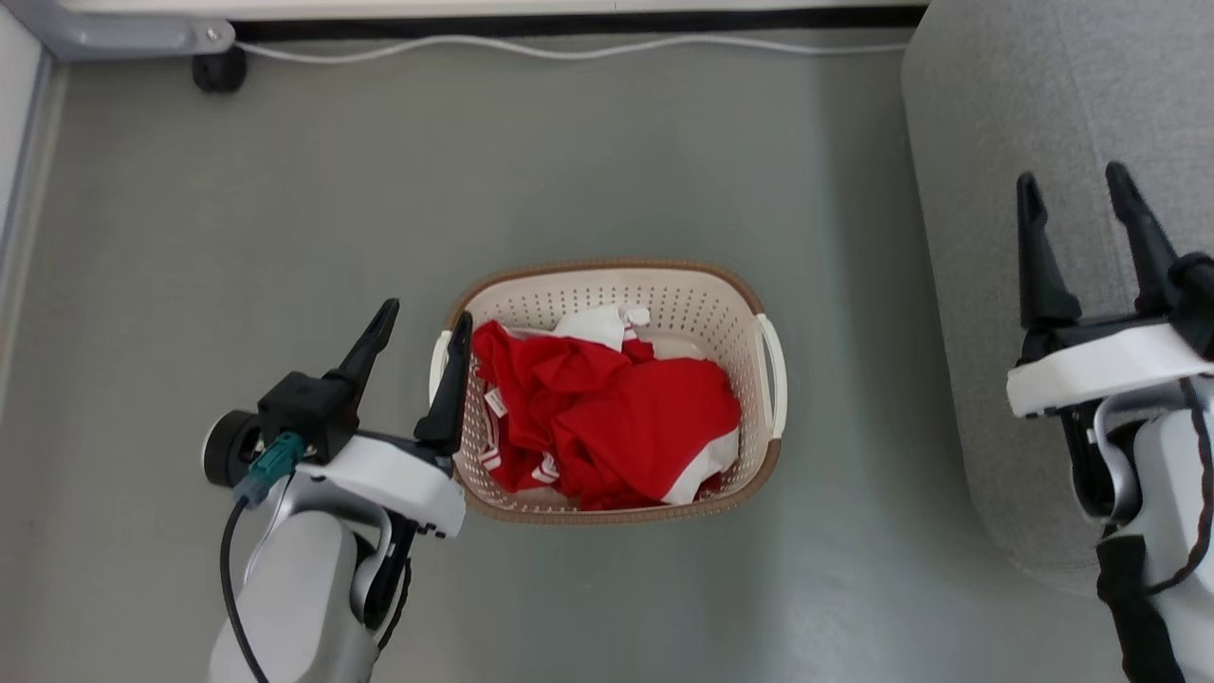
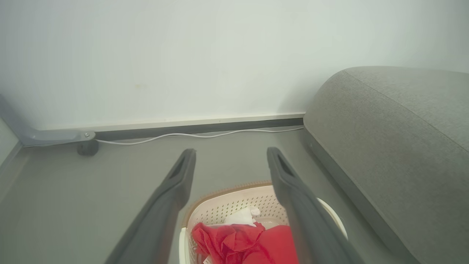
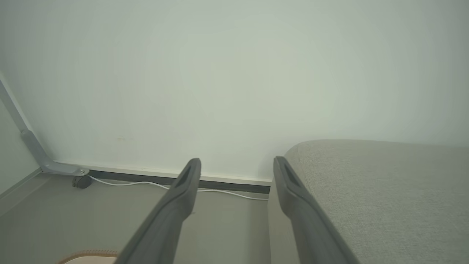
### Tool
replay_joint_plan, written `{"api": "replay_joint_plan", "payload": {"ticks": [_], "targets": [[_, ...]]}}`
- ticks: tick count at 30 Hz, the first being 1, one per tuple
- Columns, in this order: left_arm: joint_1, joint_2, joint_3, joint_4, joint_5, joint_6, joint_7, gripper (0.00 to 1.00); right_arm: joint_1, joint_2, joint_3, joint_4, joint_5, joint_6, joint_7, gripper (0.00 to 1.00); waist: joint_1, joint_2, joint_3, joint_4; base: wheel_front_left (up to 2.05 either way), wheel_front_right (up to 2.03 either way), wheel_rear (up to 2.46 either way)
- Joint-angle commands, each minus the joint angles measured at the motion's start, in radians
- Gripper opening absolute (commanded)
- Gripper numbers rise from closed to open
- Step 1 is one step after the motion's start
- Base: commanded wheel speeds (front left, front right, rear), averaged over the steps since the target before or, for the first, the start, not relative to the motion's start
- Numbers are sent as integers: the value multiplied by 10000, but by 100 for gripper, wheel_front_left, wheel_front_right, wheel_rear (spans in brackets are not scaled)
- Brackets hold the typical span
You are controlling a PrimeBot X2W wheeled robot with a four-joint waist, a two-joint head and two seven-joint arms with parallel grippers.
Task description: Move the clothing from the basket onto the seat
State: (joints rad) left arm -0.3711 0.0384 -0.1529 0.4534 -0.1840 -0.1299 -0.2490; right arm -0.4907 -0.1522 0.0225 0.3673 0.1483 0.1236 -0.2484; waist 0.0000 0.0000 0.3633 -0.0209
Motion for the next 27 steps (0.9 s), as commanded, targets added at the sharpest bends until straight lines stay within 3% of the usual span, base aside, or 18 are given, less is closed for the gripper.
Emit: {"api": "replay_joint_plan", "payload": {"ticks": [1, 15, 27], "targets": [[-436, 120, 170, -262, -117, 7, -128, 100, -322, -102, 140, -331, 15, 71, -134, 100, 0, 0, 1002, 5, 0, 0, 0], [-2499, 119, -1492, 324, -691, 118, -128, 100, -2036, -65, 213, -1188, 53, 71, -134, 100, 0, 0, 3816, -222, 0, 0, 0], [-4548, 118, -2646, 3281, -1021, 601, -128, 100, -2555, 203, 863, -1636, 64, 71, -134, 100, 0, 0, 4883, -822, 0, 0, 0]]}}
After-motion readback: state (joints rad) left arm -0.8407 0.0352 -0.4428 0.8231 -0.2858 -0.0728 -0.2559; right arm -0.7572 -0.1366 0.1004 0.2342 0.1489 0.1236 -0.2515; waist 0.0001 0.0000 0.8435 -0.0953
